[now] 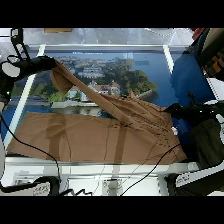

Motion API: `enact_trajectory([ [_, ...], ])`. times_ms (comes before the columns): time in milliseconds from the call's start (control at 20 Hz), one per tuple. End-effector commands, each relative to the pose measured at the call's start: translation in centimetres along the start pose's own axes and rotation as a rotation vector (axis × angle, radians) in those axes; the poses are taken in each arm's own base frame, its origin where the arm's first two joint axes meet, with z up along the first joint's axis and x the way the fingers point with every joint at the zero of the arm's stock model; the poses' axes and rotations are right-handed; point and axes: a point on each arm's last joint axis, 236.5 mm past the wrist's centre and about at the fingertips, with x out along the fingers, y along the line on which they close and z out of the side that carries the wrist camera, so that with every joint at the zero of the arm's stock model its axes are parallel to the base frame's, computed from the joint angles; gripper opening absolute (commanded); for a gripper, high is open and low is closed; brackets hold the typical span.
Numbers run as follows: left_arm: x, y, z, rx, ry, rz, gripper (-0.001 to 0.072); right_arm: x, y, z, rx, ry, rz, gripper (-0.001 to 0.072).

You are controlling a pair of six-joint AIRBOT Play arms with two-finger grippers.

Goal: Fold the clothes and pants, and hang the long-sleeved shirts on hangers.

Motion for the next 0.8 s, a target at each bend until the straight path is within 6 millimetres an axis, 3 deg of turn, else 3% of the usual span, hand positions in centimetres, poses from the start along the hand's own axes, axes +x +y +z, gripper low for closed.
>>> enact_trajectory([
  [0,0.0,0.0,0.0,0.002,0.001,0.001,0.0012,0.7,0.7,0.5,-0.016,-0.017,0.034,0.0461],
  [50,0.0,0.0,0.0,0.002,0.001,0.001,0.0012,1.0,1.1,0.4,-0.026,-0.009,0.034,0.04],
  [250,0.0,0.2,-0.1,0.013,0.005,0.009,0.0013,2.3,2.5,1.0,-0.111,-0.019,0.009,0.0038],
  [400,0.0,0.8,-1.6,0.072,0.069,0.031,0.0012,1.9,2.8,2.0,-0.137,-0.042,-0.009,0.0025],
  [600,-2.1,6.2,-7.6,0.344,0.377,0.208,0.0013,-0.7,3.8,4.5,-0.182,-0.078,-0.011,0.0025],
  [750,-4.4,8.5,-11.0,0.408,0.567,0.271,0.0013,-3.5,3.8,6.6,-0.184,-0.118,-0.041,0.0025],
])
